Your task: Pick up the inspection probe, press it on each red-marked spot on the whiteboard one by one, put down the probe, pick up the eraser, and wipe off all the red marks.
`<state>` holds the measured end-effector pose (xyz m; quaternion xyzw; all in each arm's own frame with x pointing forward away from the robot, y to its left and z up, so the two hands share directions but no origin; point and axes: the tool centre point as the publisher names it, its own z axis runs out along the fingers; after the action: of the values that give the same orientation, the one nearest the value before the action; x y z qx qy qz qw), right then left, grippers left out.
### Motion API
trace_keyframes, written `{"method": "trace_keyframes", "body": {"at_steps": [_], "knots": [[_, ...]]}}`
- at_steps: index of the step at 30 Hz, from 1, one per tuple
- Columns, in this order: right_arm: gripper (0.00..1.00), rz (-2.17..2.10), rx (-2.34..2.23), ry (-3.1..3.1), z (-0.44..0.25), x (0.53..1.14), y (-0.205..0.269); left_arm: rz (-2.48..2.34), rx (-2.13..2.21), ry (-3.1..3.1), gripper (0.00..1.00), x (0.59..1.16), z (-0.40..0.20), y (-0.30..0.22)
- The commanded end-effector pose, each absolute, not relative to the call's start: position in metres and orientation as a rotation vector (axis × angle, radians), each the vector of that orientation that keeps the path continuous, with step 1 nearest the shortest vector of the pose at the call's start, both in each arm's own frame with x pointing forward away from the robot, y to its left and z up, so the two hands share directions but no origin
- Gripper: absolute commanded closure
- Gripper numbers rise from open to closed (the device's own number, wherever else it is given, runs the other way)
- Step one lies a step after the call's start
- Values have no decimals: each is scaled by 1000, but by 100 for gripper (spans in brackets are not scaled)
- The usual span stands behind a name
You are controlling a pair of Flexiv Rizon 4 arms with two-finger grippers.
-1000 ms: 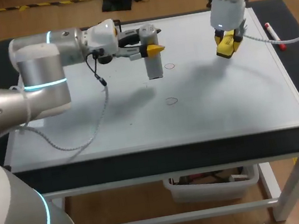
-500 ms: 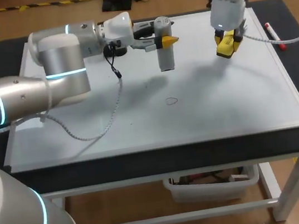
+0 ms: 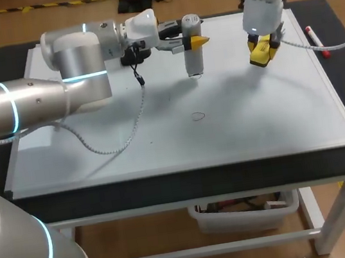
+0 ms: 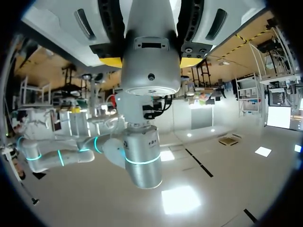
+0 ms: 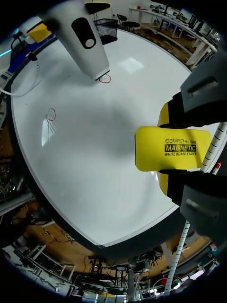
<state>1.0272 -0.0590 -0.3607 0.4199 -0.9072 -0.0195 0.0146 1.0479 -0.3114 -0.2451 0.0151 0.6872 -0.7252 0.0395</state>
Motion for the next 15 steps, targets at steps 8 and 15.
{"method": "trace_keyframes", "body": {"at_steps": [8,15], "knots": [[100,-58,1308,-2820,-360,1028,-60,-2261,62,2096,100,1065,-260,-320],[100,-58,1308,-2820,-360,1028,-60,-2266,63,2102,100,1071,-265,-322]]}}
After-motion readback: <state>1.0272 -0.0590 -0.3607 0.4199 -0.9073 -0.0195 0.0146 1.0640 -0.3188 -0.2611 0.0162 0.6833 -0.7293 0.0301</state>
